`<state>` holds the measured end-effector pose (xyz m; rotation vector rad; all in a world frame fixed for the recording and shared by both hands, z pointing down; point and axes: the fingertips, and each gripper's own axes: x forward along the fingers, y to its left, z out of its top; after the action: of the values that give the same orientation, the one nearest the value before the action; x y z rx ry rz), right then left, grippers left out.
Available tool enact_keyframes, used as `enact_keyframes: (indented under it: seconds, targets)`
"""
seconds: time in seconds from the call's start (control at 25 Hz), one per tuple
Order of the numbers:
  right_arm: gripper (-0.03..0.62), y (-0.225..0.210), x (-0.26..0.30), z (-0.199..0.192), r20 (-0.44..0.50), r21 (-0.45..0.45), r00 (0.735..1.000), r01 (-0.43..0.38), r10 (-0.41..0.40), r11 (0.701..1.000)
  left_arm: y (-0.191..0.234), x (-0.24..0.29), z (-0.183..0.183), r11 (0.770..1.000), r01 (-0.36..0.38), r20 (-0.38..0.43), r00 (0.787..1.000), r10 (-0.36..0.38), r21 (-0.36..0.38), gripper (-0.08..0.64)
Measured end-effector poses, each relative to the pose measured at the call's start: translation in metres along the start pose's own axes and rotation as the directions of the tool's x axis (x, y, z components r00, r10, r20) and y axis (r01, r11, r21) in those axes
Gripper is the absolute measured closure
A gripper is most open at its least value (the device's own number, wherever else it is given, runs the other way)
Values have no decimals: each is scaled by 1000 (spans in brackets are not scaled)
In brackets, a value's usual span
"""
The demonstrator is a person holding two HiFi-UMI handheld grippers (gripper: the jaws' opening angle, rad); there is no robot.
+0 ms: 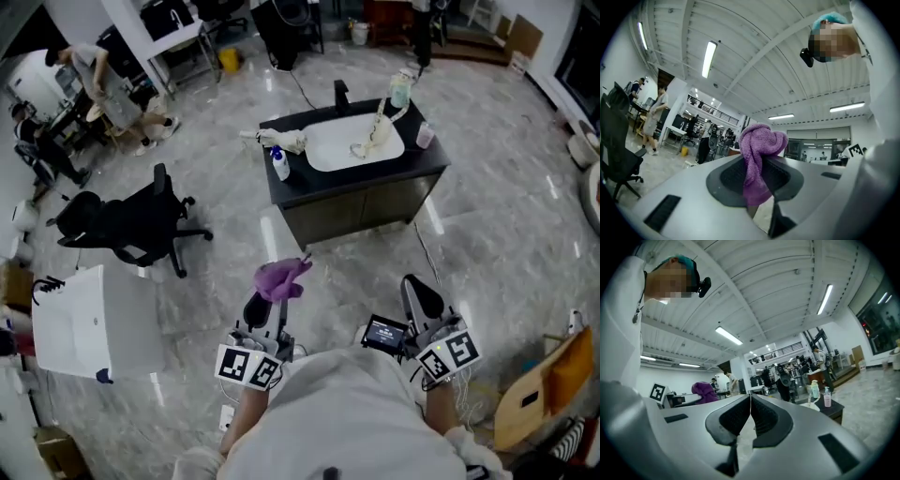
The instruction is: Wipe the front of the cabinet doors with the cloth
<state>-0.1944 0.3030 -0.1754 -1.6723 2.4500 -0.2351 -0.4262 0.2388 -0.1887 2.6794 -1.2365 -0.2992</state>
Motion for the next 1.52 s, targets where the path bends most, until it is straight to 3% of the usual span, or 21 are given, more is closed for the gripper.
enact_keyframes:
  seconds: [0.16,0.28,0.48,0.64,1.04,1.52]
  targets:
    - [565,25,-12,-7,29,58,986,160,-161,986,24,-27,15,996,80,-10,997,-80,29,476]
    - [565,60,-8,-18,43,99,972,228,-233,969,62,-63,24,995,86,-27,996,-85,52,476]
    - [565,121,10,-40,31,131,966,251,-256,959,133,-123,10,998,51,-91,995,-48,32,476]
    - [565,152,5,-51,-14,97,965,261,-261,961,149,-152,-3,999,39,-134,990,-38,4,476]
    - [565,160,-28,-46,-9,74,977,215,-215,974,96,-155,15,997,72,-79,994,-71,1,476]
    - [565,111,-130,-40,-8,57,969,248,-248,967,-24,-148,-26,987,145,-145,977,-154,-68,476]
